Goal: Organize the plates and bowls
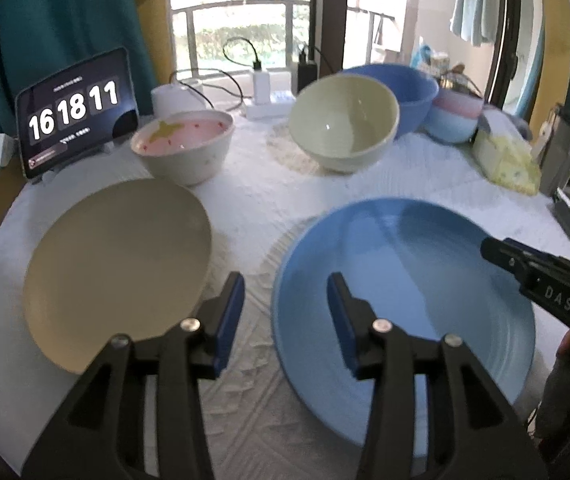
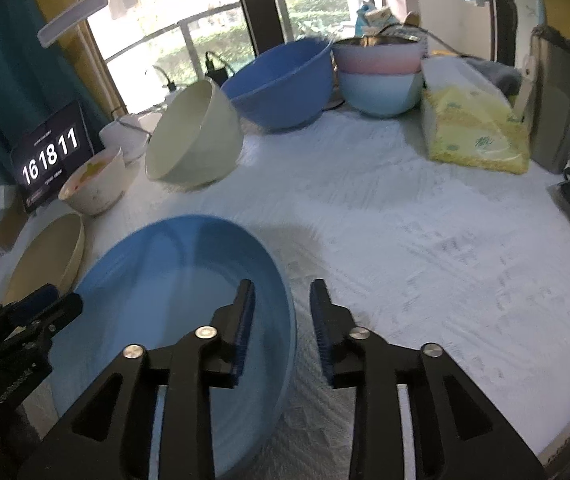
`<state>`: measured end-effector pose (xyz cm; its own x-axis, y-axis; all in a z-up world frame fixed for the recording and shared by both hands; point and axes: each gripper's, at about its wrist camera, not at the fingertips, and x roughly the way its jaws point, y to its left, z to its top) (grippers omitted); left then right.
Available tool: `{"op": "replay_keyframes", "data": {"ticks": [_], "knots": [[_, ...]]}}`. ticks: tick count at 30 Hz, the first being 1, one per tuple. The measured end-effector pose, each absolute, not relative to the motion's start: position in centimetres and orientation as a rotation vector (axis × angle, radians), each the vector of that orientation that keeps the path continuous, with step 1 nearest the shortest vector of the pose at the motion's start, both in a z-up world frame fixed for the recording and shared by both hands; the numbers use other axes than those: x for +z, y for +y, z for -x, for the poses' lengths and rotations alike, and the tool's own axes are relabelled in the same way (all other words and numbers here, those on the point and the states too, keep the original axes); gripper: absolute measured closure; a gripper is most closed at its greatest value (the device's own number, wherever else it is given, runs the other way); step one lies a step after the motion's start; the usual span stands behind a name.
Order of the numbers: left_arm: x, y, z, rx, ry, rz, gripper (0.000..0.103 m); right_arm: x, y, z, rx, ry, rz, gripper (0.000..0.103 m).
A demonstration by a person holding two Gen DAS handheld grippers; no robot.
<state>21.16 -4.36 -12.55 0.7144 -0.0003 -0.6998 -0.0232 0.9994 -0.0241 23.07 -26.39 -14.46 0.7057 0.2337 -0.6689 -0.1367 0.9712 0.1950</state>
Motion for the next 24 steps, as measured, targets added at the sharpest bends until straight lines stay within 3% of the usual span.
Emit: {"op": "replay_keyframes", "data": {"ticks": [24], "knots": [[-9.4, 3.5, -17.5, 0.129, 0.644, 0.142, 0.057, -10.1, -20.5, -21.1, 0.26, 0.677, -0.026, 0.066]]}}
